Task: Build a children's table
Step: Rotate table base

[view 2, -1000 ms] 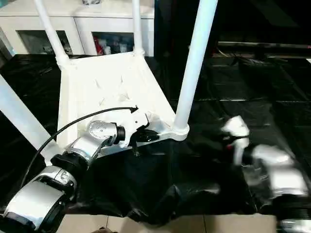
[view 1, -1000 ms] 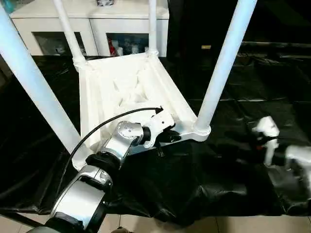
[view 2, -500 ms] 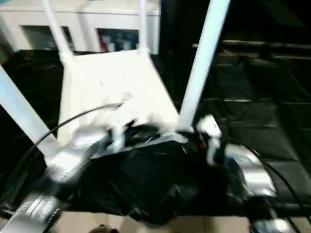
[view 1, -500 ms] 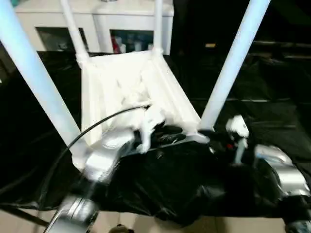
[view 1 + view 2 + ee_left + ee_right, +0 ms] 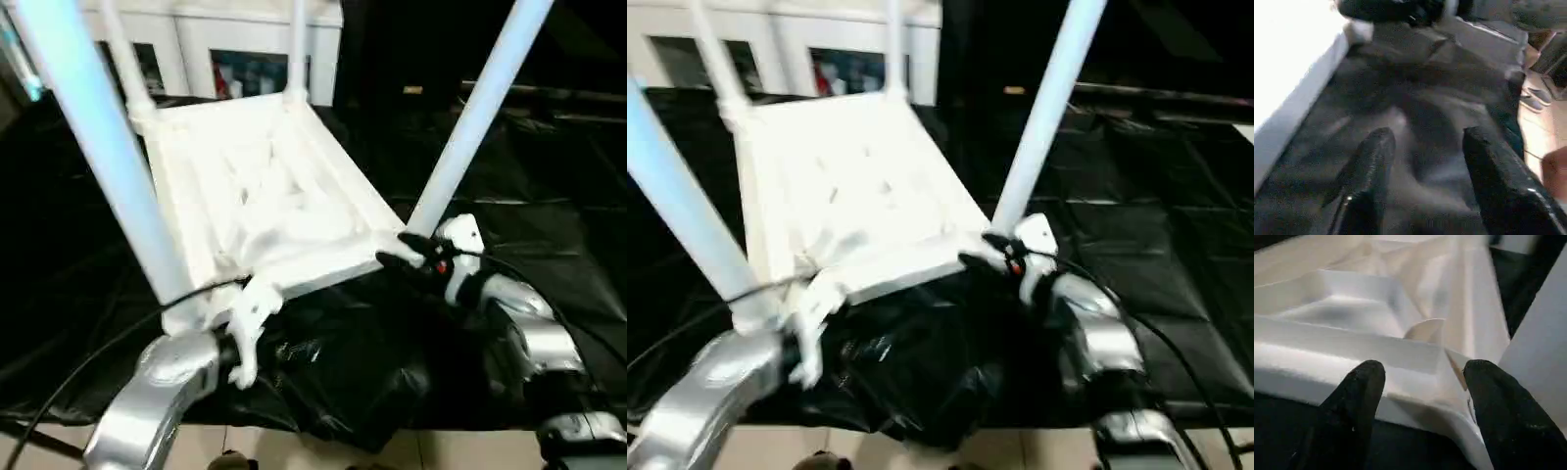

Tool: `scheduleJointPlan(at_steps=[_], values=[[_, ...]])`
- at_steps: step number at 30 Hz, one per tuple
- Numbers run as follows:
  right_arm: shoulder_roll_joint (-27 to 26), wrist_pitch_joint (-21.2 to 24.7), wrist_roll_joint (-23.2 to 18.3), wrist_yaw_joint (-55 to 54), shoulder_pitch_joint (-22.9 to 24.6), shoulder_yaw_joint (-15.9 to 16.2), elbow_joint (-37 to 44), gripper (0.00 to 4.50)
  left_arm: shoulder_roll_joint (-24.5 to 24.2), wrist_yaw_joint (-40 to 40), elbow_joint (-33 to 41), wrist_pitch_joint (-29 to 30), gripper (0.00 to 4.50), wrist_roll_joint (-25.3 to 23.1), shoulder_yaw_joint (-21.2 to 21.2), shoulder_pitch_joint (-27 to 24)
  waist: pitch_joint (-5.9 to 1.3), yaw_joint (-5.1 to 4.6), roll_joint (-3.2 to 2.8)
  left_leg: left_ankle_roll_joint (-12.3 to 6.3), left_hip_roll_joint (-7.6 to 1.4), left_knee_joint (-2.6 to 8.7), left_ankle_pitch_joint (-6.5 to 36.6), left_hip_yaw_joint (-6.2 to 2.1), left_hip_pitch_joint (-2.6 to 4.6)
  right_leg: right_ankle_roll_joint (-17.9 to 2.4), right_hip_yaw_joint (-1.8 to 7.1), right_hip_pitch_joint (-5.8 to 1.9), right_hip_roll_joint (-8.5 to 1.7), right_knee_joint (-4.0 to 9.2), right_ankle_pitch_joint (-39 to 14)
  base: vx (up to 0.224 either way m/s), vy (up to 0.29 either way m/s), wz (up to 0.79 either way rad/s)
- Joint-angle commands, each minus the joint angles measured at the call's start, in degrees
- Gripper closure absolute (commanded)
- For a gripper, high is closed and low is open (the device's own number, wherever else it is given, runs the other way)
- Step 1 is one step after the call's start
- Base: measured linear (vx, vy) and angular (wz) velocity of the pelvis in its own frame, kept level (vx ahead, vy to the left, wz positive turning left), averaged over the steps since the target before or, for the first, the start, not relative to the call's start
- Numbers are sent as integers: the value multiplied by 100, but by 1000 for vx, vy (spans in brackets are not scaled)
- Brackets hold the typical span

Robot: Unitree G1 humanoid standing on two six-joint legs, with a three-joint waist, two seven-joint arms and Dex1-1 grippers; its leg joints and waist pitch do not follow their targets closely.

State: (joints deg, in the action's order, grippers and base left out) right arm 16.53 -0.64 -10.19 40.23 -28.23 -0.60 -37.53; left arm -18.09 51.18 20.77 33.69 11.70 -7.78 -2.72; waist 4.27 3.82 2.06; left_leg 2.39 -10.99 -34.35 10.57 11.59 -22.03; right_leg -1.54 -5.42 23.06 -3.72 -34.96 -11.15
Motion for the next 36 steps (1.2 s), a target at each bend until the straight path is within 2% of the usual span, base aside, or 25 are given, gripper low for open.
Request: scheduleJointPlan(at_steps=[1, 2, 3, 5, 7, 9, 11, 12, 13, 15, 17, 18, 19, 22, 25, 27, 28, 29, 30, 31, 32, 33, 34, 35, 36], values=[[-36, -154, 227, -512, -239, -74, -468, 154, -220, 60, 479, 339, 163, 237, 164, -209, -263, -49, 8, -166, -329, 467, 1218, -154, 137, -1003, 399, -190, -494, 494, -1677, 0, 0, 0], [-51, -171, 232, -547, -265, -77, -509, 154, -257, 83, 519, 373, 154, 264, 179, -242, -247, -70, 23, -153, -317, 481, 1204, -161, 111, -984, 390, -203, -489, 488, -1712, 0, 0, 0], [-90, -215, 245, -636, -330, -83, -614, 154, -350, 140, 620, 459, 150, 333, 216, -325, -232, -91, 10, -128, -316, 481, 1273, -160, 131, -965, 397, -182, -481, 489, -1751, 0, 0, 0], [-203, -313, 292, -851, -508, -82, -880, 154, -630, 285, 843, 614, 123, 504, 414, -540, -211, -111, 27, -78, -315, 489, 1344, -164, 126, -947, 403, -179, -480, 475, -1755, 0, 0, 0], [-230, -356, 319, -911, -559, -71, -964, 154, -707, 302, 904, 667, 117, 560, 487, -596, -207, -135, 19, -44, -321, 493, 1345, -158, 148, -933, 406, -166, -452, 473, -1635, 0, 0, 0], [-323, -596, 401, -1141, -777, -99, -1391, 154, -1216, 545, 1141, 906, 102, 786, 769, -916, -193, -142, 23, -15, -314, 499, 1355, -161, 138, -967, 413, -174, -461, 447, -1556, 0, 0, 0], [-344, -693, 429, -1258, -867, -126, -1576, 154, -1402, 645, 1190, 1004, 80, 925, 967, -1046, -164, -192, 25, -1, -302, 501, 1478, -155, 142, -936, 420, -158, -448, 463, -1723, 0, 0, 0], [-345, -697, 427, -1258, -870, -128, -1583, 154, -1413, 651, 1189, 1005, 76, 932, 983, -1053, -168, -191, 14, 19, -305, 494, 1485, -153, 153, -945, 427, -151, -458, 459, -1720, 0, 0, 0], [-364, -758, 382, -1219, -906, -165, -1651, 154, -1581, 736, 1170, 1007, 74, 1059, 1269, -1150, -164, -187, 31, 27, -304, 495, 1507, -153, 160, -930, 430, -149, -454, 461, -1760, 0, 0, 0], [-371, -779, 353, -1169, -904, -175, -1648, 154, -1647, 764, 1143, 1002, 57, 1113, 1410, -1182, -173, -193, 21, 41, -312, 502, 1474, -153, 160, -932, 434, -159, -440, 449, -1643, 0, 0, 0], [-360, -800, 215, -857, -755, -200, -1411, 154, -1870, 902, 932, 866, 37, 1264, 1899, -1165, -207, -188, 32, 10, -295, 484, 1361, -147, 147, -979, 439, -192, -442, 417, -1426, 0, 0, 0], [-360, -800, 215, -857, -755, -200, -1411, 154, -1870, 902, 932, 866, 34, 1264, 1899, -1165, -202, -188, 32, -10, -294, 486, 1342, -144, 141, -975, 443, -196, -444, 420, -1400, 0, 0, 0], [-343, -833, 164, -776, -623, -230, -1252, 154, -2035, 1028, 732, 689, 32, 1346, 2146, -1131, -233, -185, 13, -27, -300, 480, 1260, -149, 154, -1002, 438, -208, -444, 409, -1317, 0, 0, 0], [-292, -842, 109, -671, -280, -203, -859, 154, -2185, 1136, 347, 418, 4, 1375, 2395, -942, -278, -175, -20, -43, -302, 468, 1112, -144, 162, -1066, 442, -226, -438, 371, -1059, 0, 0, 0], [-236, -794, 34, -502, 104, -153, -386, 154, -2224, 1129, 50, 382, 4, 1481, 2567, -681, -305, -162, -28, -14, -305, 465, 1027, -140, 170, -1164, 443, -250, -437, 348, -803, 0, 0, 0], [-205, -770, 5, -457, 257, -150, -195, 154, -2273, 1151, -50, 356, 4, 1480, 2608, -614, -329, -160, -59, -6, -301, 455, 1045, -139, 176, -1212, 444, -259, -436, 337, -745, 0, 0, 0], [-137, -641, -73, -364, 586, -194, 188, 154, -2374, 1144, -320, 144, 4, 1402, 2660, -434, -337, -147, -93, -20, -282, 448, 1068, -132, 185, -1179, 446, -267, -421, 375, -725, 0, 0, 0], [-136, -637, -74, -362, 593, -196, 197, 154, -2377, 1144, -328, 137, 4, 1400, 2661, -428, -344, -149, -78, -17, -289, 443, 1097, -135, 189, -1198, 449, -265, -430, 352, -716, 0, 0, 0], [-100, -534, -93, -338, 761, -230, 373, 154, -2416, 1124, -530, -60, 4, 1380, 2687, -264, -345, -136, -122, -3, -284, 456, 1213, -149, 193, -1194, 444, -274, -434, 367, -864, 0, 0, 0], [-83, -500, -90, -363, 822, -238, 423, 154, -2369, 1115, -602, -141, 4, 1439, 2706, -122, -335, -147, -97, 2, -280, 459, 1289, -150, 186, -1182, 445, -275, -437, 390, -978, 0, 0, 0], [-82, -477, -85, -386, 838, -240, 436, 154, -2331, 1111, -631, -169, 4, 1490, 2718, -33, -331, -121, -151, 67, -287, 463, 1457, -162, 219, -1183, 444, -262, -460, 408, -1231, 0, 0, 0], [-79, -404, -42, -472, 843, -235, 389, 154, -2164, 1059, -616, -157, 4, 1674, 2736, 226, -318, -137, -132, 101, -286, 474, 1547, -163, 211, -1170, 442, -265, -453, 429, -1366, 0, 0, 0], [-85, -413, 32, -561, 828, -209, 338, 154, -2019, 1035, -564, -97, 4, 1844, 2726, 422, -315, -120, -159, 207, -291, 478, 1716, -172, 251, -1185, 437, -256, -464, 441, -1594, 0, 0, 0], [-91, -426, 85, -619, 814, -190, 302, 154, -1928, 1022, -524, -51, 4, 1949, 2715, 540, -306, -112, -141, 261, -291, 473, 1842, -176, 263, -1179, 440, -250, -475, 456, -1747, 0, 0, 0], [-131, -408, 143, -701, 753, -162, 223, 154, -1778, 1002, -460, 36, 4, 2131, 2652, 723, -294, -108, -161, 279, -289, 481, 1916, -187, 260, -1163, 436, -254, -478, 463, -1858, 0, 0, 0]])
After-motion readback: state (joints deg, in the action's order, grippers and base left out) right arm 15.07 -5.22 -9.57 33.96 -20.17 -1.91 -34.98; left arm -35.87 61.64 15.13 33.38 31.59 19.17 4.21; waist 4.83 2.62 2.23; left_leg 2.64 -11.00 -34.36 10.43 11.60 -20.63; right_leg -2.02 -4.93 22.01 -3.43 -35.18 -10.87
